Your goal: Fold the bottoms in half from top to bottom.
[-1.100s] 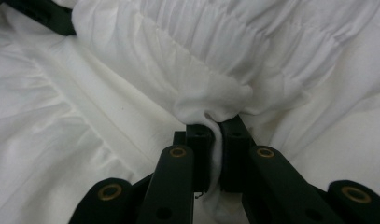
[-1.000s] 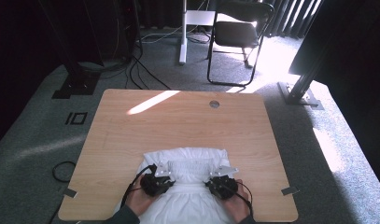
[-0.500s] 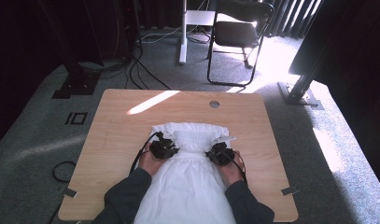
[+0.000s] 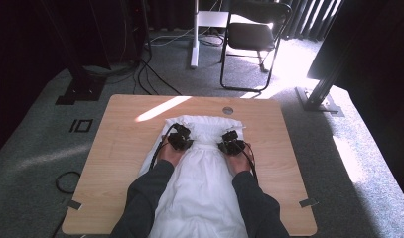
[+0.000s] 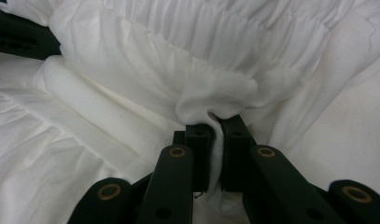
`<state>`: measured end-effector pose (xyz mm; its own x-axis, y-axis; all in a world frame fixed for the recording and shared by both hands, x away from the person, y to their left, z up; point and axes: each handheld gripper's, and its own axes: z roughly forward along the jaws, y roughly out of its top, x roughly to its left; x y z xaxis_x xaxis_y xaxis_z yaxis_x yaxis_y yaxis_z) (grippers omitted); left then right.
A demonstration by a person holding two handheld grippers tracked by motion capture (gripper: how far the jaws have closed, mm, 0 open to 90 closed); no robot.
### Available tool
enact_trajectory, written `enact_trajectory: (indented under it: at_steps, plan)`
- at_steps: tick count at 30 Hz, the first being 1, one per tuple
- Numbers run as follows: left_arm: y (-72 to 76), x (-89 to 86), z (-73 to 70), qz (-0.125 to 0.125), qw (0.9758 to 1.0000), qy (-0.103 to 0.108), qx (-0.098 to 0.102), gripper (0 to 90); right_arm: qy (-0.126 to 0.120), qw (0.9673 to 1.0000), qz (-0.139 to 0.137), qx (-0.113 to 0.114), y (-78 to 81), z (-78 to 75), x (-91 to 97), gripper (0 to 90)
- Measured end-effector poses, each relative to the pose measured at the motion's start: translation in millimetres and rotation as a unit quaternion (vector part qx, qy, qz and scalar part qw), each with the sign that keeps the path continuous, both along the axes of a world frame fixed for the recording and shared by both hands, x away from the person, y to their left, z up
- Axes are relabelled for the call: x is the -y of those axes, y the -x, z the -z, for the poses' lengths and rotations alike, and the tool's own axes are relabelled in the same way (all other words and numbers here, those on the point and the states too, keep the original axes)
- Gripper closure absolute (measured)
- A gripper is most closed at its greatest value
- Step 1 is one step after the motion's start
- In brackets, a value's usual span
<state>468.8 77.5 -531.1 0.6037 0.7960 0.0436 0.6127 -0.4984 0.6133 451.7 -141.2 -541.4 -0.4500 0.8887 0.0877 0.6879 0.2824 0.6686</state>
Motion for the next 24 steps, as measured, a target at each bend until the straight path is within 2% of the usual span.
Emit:
enact_trajectory:
  at_steps: [3,4,7,8,9,10,11,12,13,14,15,16,17,18,19,21,22,23,24]
  plan:
    - [0.3,-1.6,-1.2,-0.001,1.0,0.005,-0.005,83.1,0.002,1.0,-0.004,0.001,0.2,-1.1,0.0,84.8]
    - [1.7,-4.4,-5.5,0.002,0.9999,0.011,-0.01,84.0,0.0,1.0,-0.004,0.005,1.1,-2.4,1.6,85.0]
    - [8.3,-13.8,-24.8,0.015,0.9992,0.038,0.003,85.6,-0.02,0.9994,0.001,0.028,7.2,-16.1,8.6,85.2]
    - [8.3,-13.8,-24.8,0.015,0.9992,0.038,0.003,85.8,-0.029,0.9988,0.001,0.04,10.2,-24.4,11.3,85.3]
    - [14.8,-21.6,-43.6,0.02,0.9971,0.07,0.022,85.9,-0.035,0.9979,-0.003,0.054,13.3,-33.9,14.2,85.2]
    - [14.8,-21.6,-43.6,0.02,0.9971,0.07,0.022,85.9,-0.035,0.9979,-0.003,0.054,13.3,-33.9,14.2,85.2]
    - [25.2,-28.5,-66.2,0.028,0.9931,0.102,0.05,85.9,-0.049,0.9953,-0.014,0.082,21.1,-56.0,19.2,85.2]
    - [25.2,-28.5,-66.2,0.028,0.9931,0.102,0.05,85.9,-0.054,0.9934,-0.019,0.099,26.0,-68.1,21.0,85.3]
    - [31.4,-31.3,-78.7,0.032,0.991,0.113,0.065,86.0,-0.057,0.9913,-0.024,0.116,31.5,-80.4,22.3,85.2]
    - [47.1,-35.0,-104.7,0.045,0.9857,0.128,0.1,86.0,-0.058,0.9891,-0.029,0.132,37.9,-93.0,23.1,85.3]
    - [56.2,-37.7,-117.0,0.053,0.9825,0.135,0.116,86.0,-0.058,0.9862,-0.034,0.151,44.9,-105.1,23.9,85.3]
    - [56.2,-37.7,-117.0,0.053,0.9825,0.135,0.116,86.0,-0.059,0.9834,-0.041,0.166,52.7,-116.3,24.8,85.3]
    - [76.1,-42.9,-135.6,0.068,0.9769,0.149,0.137,86.0,-0.062,0.9808,-0.047,0.179,61.0,-125.9,26.0,85.3]
    - [76.1,-42.9,-135.6,0.068,0.9769,0.149,0.137,85.9,-0.065,0.9785,-0.055,0.188,69.5,-133.4,27.3,85.3]
    - [95.6,-47.4,-144.5,0.088,0.9743,0.143,0.15,85.9,-0.066,0.9765,-0.064,0.195,78.3,-138.4,28.3,85.3]
    - [114.0,-50.7,-143.5,0.101,0.9723,0.148,0.15,85.7,-0.062,0.9748,-0.079,0.199,95.1,-140.9,28.9,85.2]
    - [122.1,-52.1,-139.4,0.108,0.9719,0.148,0.148,85.6,-0.06,0.9743,-0.086,0.2,103.0,-139.0,29.0,85.3]
    - [122.1,-52.1,-139.4,0.108,0.9719,0.148,0.148,85.5,-0.058,0.9744,-0.092,0.197,111.0,-135.5,29.0,85.2]
    - [136.4,-53.9,-126.1,0.119,0.9738,0.14,0.134,85.3,-0.057,0.9745,-0.097,0.195,118.3,-130.4,29.4,85.2]
